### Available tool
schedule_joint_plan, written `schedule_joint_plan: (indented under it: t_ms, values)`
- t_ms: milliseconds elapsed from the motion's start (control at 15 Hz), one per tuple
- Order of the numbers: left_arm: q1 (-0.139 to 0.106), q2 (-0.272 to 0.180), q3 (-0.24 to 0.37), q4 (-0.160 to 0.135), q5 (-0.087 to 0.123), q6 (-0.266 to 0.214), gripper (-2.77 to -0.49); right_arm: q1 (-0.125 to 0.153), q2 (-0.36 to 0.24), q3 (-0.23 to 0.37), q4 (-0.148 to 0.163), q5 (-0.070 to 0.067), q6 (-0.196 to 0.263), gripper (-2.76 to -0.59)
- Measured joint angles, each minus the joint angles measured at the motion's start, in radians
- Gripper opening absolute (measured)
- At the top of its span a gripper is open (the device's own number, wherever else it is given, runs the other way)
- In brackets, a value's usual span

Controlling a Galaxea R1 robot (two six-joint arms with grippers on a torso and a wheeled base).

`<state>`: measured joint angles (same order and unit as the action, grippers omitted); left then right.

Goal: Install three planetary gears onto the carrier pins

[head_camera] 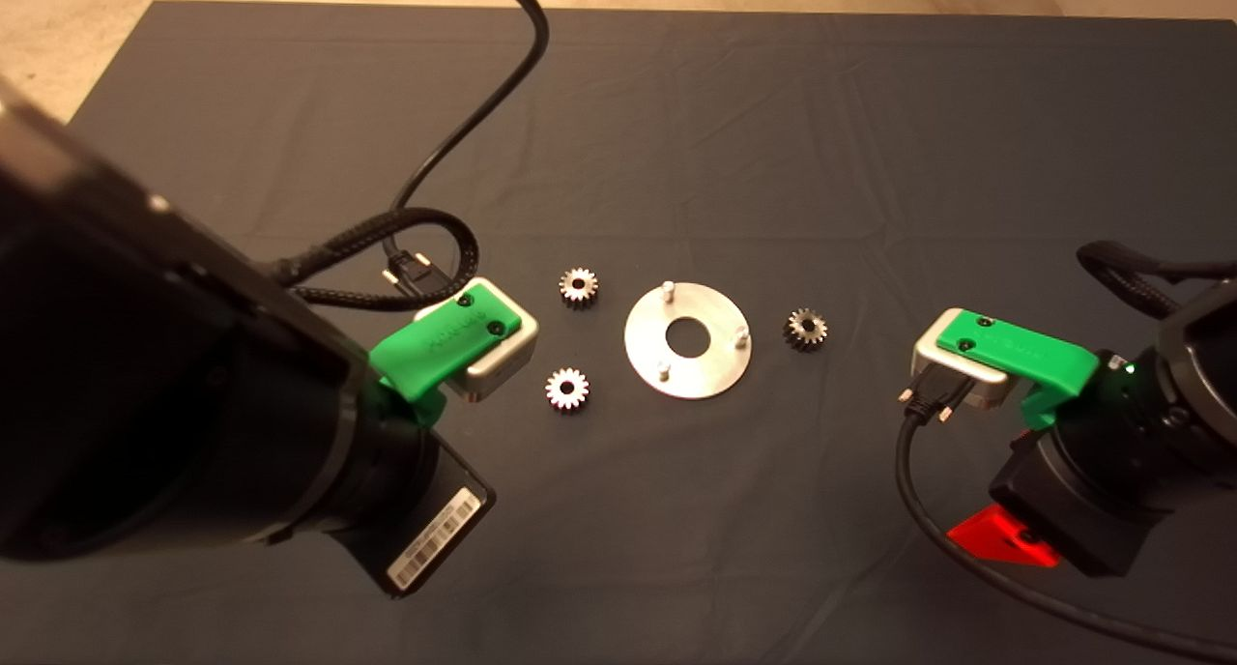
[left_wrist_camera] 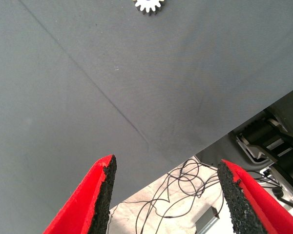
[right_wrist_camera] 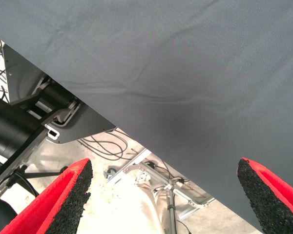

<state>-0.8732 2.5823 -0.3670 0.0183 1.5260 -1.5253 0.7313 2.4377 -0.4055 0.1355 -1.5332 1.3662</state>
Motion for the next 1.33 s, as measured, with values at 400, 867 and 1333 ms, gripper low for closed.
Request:
schedule_joint_plan:
  t_ms: [400,867,1333]
  values:
    - [0.000,0.000,0.000,0.000,0.000,0.000,-1.80,0.000,-0.001,0.000,0.000,0.000,-0.002,-1.15]
    - [0.000,-0.001,0.000,0.000,0.000,0.000,-1.80,-0.112,-0.058,-0.079,-0.117,0.003,-0.143,-1.15]
    - [0.000,0.000,0.000,0.000,0.000,0.000,-1.80,-0.266,-0.086,-0.359,-0.358,0.003,-0.407,-1.15]
